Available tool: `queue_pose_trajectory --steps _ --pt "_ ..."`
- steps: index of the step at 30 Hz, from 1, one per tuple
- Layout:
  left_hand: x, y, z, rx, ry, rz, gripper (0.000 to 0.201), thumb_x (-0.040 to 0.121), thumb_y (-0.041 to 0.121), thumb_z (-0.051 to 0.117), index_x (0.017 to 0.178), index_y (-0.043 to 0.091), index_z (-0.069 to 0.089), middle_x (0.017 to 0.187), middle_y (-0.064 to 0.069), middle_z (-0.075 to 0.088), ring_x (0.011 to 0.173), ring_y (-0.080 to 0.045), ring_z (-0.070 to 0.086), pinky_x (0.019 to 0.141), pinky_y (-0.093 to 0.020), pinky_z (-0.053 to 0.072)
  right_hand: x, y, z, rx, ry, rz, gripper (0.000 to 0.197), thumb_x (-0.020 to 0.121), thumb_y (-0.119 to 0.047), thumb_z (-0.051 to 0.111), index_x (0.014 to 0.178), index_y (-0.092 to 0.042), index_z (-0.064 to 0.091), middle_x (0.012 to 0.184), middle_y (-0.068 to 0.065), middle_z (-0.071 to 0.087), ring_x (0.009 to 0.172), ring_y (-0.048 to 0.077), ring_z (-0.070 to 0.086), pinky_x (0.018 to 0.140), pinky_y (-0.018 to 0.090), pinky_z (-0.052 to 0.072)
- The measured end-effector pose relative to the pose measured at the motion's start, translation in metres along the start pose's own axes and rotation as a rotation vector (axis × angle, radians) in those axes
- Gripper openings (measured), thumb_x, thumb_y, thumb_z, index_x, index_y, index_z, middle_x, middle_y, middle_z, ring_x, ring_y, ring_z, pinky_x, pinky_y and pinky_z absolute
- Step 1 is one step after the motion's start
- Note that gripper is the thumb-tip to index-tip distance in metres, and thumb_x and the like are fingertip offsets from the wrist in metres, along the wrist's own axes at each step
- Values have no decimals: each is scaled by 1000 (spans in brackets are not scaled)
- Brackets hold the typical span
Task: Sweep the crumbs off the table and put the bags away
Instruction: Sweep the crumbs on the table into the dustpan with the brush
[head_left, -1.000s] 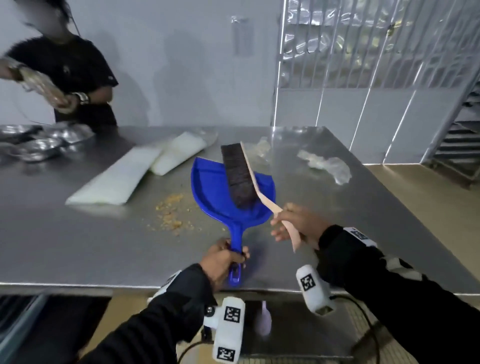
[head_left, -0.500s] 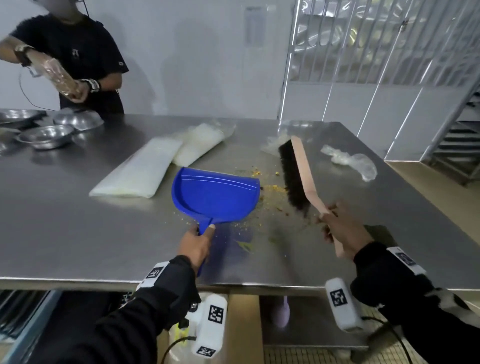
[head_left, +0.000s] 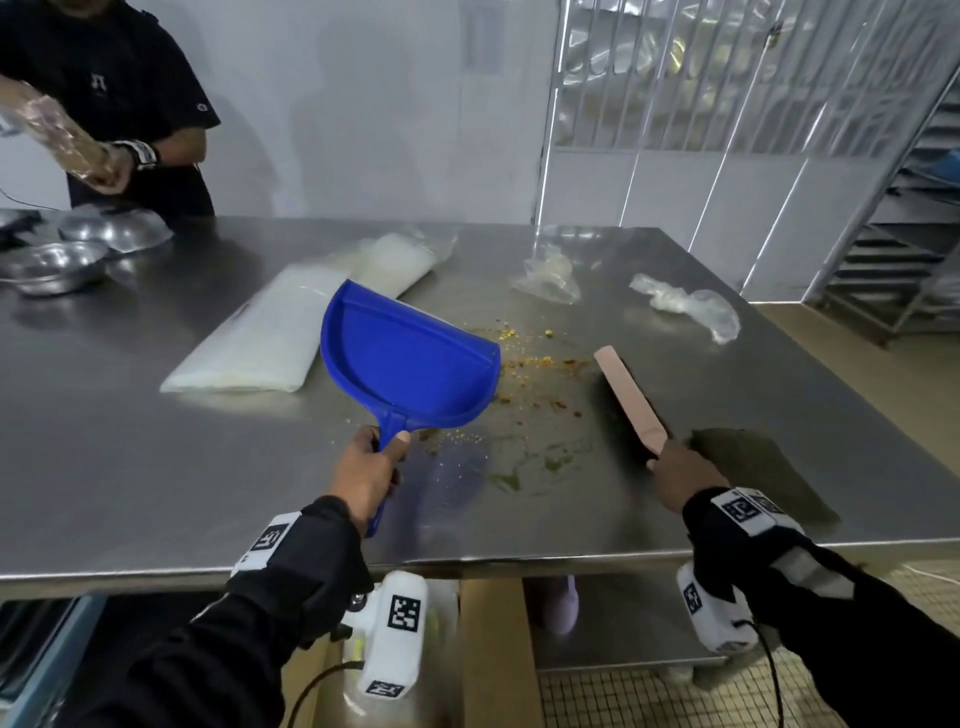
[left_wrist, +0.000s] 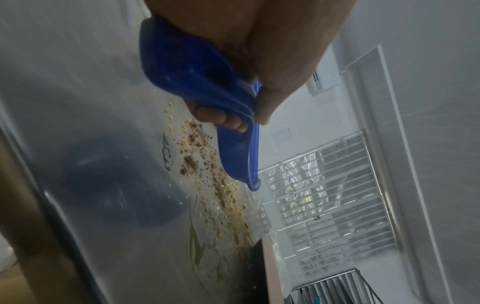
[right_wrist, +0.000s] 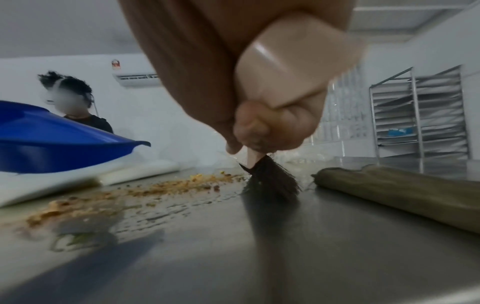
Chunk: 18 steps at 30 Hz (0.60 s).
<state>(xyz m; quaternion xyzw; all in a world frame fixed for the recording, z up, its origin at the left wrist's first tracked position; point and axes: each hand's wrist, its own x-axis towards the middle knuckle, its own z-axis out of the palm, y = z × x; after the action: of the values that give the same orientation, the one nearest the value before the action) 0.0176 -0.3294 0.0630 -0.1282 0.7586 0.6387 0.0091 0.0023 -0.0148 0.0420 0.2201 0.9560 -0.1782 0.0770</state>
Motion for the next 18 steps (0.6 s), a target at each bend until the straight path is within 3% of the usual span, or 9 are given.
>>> queue_pose_trajectory --steps 8,13,16,18 --pt "-4 -6 -30 10 7 -11 16 96 20 46 99 4 46 78 -6 51 59 -17 44 55 -27 39 -43 -57 36 -61 -94 -246 34 99 -15 31 130 -3 42 133 20 52 119 34 52 98 36 40" --pt "2 -7 -38 -12 28 -24 13 96 18 46 96 5 47 78 -7 50 59 -17 43 56 -27 39 -59 -50 31 -142 -122 -402 31 99 -18 34 126 -11 47 123 14 60 108 29 59 80 30 41" --pt "10 -7 -37 -14 51 -30 13 96 17 47 94 5 48 78 -8 50 57 -18 41 54 -27 38 -29 -35 9 -79 -72 -365 31 98 -19 38 123 -8 54 119 16 63 97 27 61 75 27 40" --pt "15 -6 -33 -9 63 -33 13 96 17 47 96 4 48 78 -8 50 58 -18 41 54 -27 38 0 -25 -7 -111 -16 -284 33 98 -19 40 124 -4 54 124 21 61 108 31 60 86 31 44"
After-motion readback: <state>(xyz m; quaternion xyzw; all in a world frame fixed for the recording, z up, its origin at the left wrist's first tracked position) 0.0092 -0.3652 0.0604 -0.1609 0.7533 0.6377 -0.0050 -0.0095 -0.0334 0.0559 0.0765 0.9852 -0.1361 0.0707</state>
